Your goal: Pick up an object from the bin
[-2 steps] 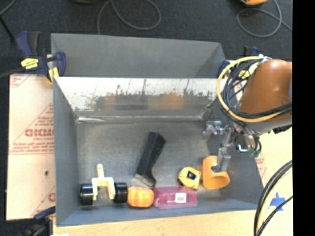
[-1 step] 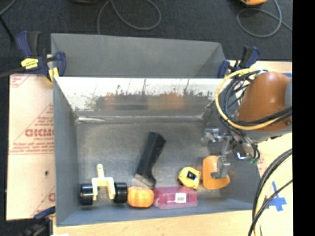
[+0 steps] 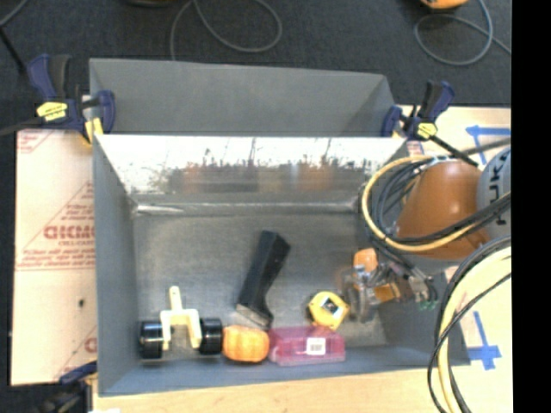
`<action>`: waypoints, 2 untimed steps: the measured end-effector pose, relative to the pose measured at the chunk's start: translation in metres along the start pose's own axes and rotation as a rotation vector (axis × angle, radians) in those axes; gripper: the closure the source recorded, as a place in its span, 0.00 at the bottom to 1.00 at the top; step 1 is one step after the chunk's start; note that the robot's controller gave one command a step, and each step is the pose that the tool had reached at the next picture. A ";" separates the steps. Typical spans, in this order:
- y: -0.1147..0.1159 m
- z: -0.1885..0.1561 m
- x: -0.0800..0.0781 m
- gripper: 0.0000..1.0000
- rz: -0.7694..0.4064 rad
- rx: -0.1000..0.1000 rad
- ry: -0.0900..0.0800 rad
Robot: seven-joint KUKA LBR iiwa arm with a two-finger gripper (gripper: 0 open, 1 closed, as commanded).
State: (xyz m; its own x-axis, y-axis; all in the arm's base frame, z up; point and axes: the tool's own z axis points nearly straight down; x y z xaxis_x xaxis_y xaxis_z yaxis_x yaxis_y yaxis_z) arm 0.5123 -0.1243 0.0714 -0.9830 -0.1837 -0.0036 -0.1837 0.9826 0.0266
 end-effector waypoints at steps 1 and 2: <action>-0.012 -0.001 0.003 0.00 0.005 0.022 -0.001; -0.016 0.000 0.005 0.00 0.008 0.025 0.002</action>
Offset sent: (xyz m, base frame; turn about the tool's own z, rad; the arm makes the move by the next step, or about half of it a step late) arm 0.0000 0.0000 0.0000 0.0000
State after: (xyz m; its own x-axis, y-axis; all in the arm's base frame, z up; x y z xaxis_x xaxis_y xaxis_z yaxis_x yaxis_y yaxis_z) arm 0.5106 -0.1403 0.0710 -0.9844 -0.1759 -0.0019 -0.1760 0.9844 0.0015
